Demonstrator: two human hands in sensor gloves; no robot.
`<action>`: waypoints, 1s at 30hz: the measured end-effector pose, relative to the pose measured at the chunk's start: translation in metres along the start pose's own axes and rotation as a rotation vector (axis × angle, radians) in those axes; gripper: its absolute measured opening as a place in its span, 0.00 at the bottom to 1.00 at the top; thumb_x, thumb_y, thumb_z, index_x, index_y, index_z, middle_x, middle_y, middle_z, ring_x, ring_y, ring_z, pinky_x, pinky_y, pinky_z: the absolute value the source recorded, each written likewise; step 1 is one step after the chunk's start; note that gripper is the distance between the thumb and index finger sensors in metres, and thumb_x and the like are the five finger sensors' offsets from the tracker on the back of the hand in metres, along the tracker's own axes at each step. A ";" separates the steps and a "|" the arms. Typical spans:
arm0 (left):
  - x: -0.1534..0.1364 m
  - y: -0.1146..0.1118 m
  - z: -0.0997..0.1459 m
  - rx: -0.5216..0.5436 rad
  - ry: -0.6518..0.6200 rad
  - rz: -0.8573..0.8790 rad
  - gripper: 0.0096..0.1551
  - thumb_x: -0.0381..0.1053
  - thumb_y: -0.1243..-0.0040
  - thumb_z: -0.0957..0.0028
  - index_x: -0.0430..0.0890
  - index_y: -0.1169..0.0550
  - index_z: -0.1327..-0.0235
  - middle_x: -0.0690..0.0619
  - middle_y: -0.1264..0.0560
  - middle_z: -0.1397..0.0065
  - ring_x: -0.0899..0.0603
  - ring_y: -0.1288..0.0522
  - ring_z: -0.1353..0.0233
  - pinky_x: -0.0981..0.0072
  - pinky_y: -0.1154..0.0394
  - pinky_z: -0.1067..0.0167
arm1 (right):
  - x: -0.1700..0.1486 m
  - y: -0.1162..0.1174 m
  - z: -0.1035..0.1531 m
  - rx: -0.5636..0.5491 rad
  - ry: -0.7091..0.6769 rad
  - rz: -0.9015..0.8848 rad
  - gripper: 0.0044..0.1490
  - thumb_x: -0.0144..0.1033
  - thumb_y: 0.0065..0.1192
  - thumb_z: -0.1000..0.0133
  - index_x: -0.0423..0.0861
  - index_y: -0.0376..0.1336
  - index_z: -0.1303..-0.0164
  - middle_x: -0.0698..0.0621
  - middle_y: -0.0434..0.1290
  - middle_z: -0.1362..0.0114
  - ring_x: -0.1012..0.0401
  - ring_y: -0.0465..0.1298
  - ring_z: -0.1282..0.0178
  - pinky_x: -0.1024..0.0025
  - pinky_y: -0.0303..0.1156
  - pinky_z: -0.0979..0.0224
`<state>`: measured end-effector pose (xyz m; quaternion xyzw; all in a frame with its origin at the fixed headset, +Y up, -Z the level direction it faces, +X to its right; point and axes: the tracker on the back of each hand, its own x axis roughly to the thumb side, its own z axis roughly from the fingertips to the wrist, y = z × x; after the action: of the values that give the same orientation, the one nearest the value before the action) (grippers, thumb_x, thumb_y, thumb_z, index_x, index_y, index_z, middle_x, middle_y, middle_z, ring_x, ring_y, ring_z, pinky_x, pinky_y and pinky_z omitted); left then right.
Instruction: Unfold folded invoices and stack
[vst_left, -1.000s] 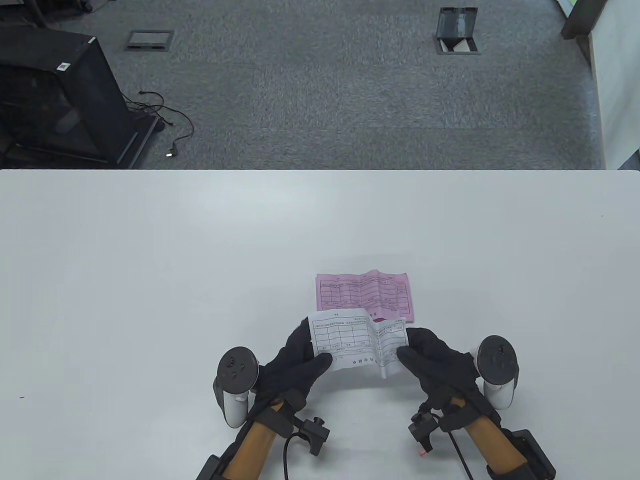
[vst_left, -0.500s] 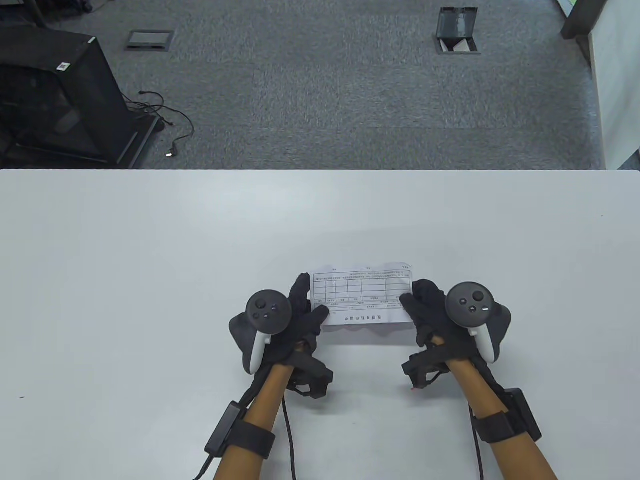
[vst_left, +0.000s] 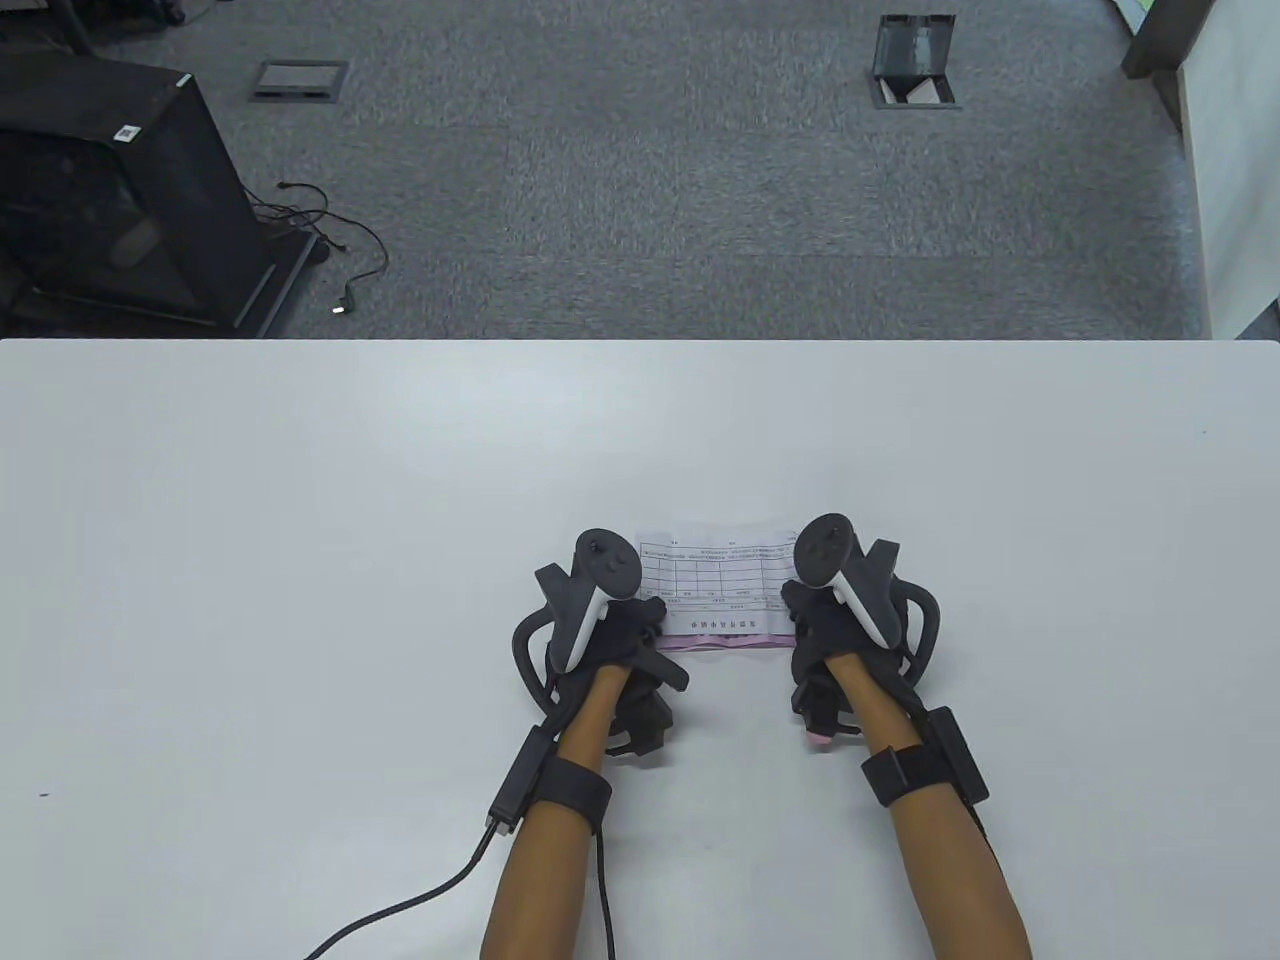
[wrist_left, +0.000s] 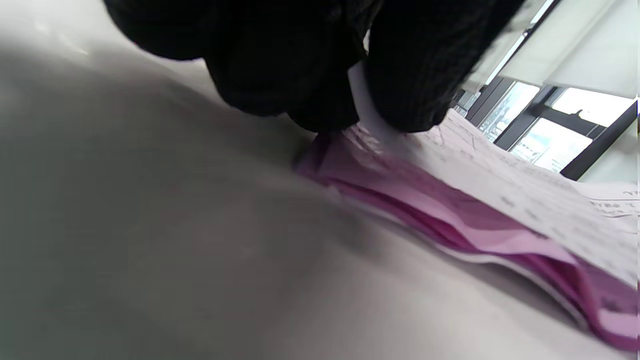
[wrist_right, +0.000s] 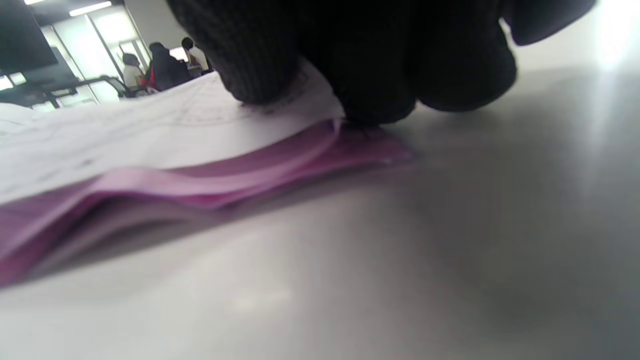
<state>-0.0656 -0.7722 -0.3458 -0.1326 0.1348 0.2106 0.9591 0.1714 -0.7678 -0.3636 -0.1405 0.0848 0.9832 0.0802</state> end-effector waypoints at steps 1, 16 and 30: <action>0.003 -0.002 0.000 0.003 -0.003 -0.036 0.48 0.53 0.27 0.50 0.46 0.40 0.20 0.49 0.16 0.48 0.48 0.19 0.55 0.56 0.22 0.52 | 0.001 0.001 0.000 -0.011 -0.003 0.014 0.22 0.48 0.63 0.47 0.49 0.69 0.49 0.49 0.79 0.54 0.48 0.77 0.50 0.40 0.62 0.29; -0.005 0.000 0.002 0.037 0.052 -0.194 0.57 0.59 0.26 0.55 0.46 0.45 0.18 0.48 0.21 0.43 0.45 0.22 0.49 0.53 0.25 0.47 | -0.003 0.002 0.001 0.007 0.037 0.131 0.26 0.55 0.63 0.51 0.51 0.68 0.49 0.50 0.77 0.54 0.48 0.75 0.48 0.38 0.59 0.28; -0.049 0.040 0.076 0.335 -0.351 -0.116 0.51 0.66 0.37 0.50 0.51 0.44 0.17 0.38 0.42 0.14 0.26 0.44 0.19 0.26 0.44 0.29 | -0.068 -0.049 0.094 -0.422 -0.324 -0.090 0.40 0.57 0.45 0.45 0.54 0.51 0.22 0.42 0.59 0.19 0.36 0.55 0.19 0.26 0.45 0.25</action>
<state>-0.1106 -0.7320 -0.2680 0.0593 -0.0084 0.1499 0.9869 0.2203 -0.7113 -0.2622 0.0014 -0.1425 0.9842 0.1051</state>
